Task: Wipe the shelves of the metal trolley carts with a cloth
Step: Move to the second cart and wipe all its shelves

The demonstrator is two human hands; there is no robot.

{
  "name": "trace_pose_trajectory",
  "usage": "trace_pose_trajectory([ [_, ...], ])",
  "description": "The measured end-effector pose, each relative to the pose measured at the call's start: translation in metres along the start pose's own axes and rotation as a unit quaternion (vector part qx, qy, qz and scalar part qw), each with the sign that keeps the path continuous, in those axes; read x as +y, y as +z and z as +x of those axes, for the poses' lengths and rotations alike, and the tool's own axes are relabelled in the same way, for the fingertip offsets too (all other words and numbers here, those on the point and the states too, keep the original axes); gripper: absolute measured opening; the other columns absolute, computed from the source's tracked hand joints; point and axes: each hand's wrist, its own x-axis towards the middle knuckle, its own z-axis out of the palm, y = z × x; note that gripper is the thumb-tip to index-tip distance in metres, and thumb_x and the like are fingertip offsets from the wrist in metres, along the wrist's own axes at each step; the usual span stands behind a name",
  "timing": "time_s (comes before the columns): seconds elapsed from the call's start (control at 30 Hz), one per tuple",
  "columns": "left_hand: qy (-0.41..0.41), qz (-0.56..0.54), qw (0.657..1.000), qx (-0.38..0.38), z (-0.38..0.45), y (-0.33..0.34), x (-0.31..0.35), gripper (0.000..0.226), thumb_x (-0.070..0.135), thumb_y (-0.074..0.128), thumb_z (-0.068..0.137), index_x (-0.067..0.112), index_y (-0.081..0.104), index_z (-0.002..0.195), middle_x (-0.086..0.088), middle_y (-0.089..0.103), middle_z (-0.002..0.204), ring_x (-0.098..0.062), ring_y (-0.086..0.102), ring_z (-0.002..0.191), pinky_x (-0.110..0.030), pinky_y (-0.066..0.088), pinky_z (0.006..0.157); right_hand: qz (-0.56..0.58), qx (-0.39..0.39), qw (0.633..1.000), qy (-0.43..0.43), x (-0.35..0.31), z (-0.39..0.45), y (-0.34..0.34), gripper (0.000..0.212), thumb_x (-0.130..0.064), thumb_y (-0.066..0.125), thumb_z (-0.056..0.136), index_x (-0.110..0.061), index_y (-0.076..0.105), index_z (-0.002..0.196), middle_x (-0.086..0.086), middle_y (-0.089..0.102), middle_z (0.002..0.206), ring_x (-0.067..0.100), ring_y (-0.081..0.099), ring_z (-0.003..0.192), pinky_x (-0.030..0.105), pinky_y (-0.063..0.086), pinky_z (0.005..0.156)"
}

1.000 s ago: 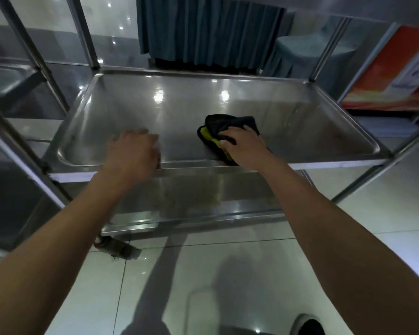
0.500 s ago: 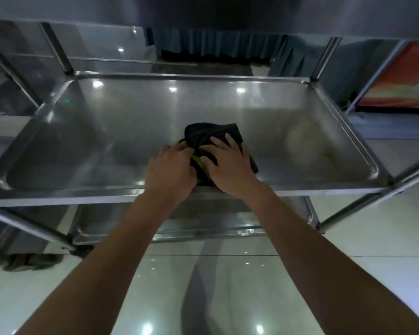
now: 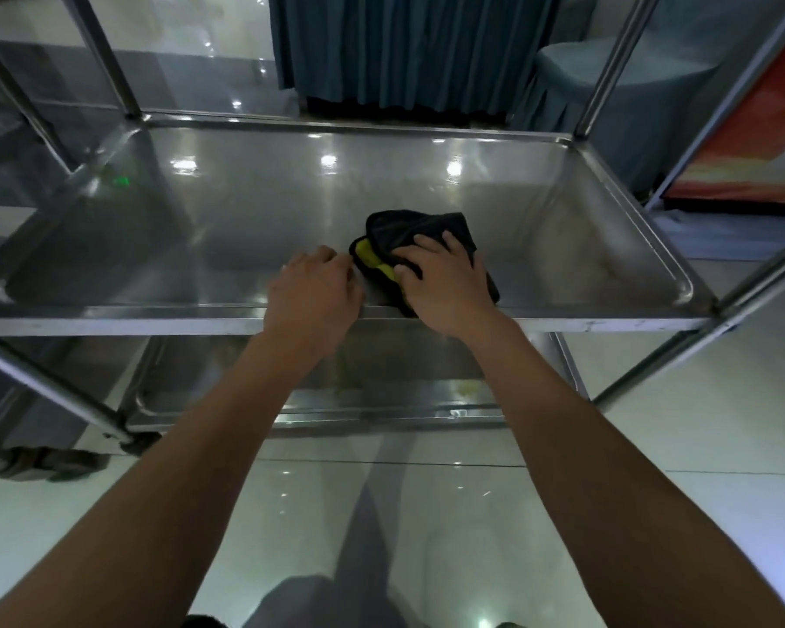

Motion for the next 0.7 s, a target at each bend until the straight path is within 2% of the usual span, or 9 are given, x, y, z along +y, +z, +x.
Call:
trace_pose_trajectory([
  [0.23,0.007,-0.009,1.000,-0.026,0.003,-0.004,-0.002,0.025,0.034,0.050,0.093,0.024,0.069,0.105,0.002,0.061,0.116,-0.025,0.058,0.103,-0.039,0.042,0.072,-0.024,0.007,0.998,0.062,0.055,-0.018,-0.030,0.042,-0.046,0.036,0.102,-0.043,0.046,0.142,-0.010,0.029,0.162,0.024,0.011,0.153,0.060,0.006,0.120],
  [0.4,-0.001,0.042,0.996,-0.084,0.015,-0.015,0.018,0.029,0.028,0.051,0.089,0.017,0.068,0.110,-0.008,0.059,0.115,-0.033,0.054,0.110,-0.047,0.051,0.083,-0.028,-0.003,0.997,0.075,0.064,-0.018,-0.035,0.043,-0.047,0.037,0.101,-0.044,0.044,0.143,-0.011,0.028,0.162,0.022,0.009,0.153,0.060,0.004,0.120],
  [0.47,0.021,0.059,0.993,-0.102,0.022,-0.018,0.043,0.030,0.029,0.054,0.085,0.019,0.069,0.110,-0.007,0.058,0.111,-0.033,0.051,0.113,-0.046,0.048,0.087,-0.030,-0.004,0.997,0.071,0.062,-0.018,-0.035,0.043,-0.046,0.036,0.102,-0.043,0.044,0.144,-0.010,0.027,0.162,0.023,0.009,0.153,0.061,0.004,0.120],
  [0.57,0.038,0.045,0.990,-0.130,0.022,-0.012,0.072,0.028,0.027,0.053,0.084,0.016,0.070,0.104,-0.004,0.050,0.096,-0.034,0.053,0.107,-0.044,0.045,0.084,-0.036,-0.007,0.997,0.068,0.069,-0.022,-0.041,0.043,-0.046,0.035,0.103,-0.043,0.044,0.145,-0.010,0.027,0.163,0.023,0.009,0.153,0.060,0.005,0.121],
  [0.7,0.013,-0.007,0.996,-0.087,0.010,0.000,0.067,0.023,0.028,0.054,0.085,0.022,0.074,0.096,-0.002,0.059,0.106,-0.031,0.060,0.102,-0.045,0.051,0.086,-0.041,0.004,0.994,0.100,0.105,-0.036,-0.061,0.043,-0.044,0.035,0.103,-0.042,0.045,0.145,-0.010,0.028,0.162,0.022,0.010,0.153,0.057,0.007,0.121],
])
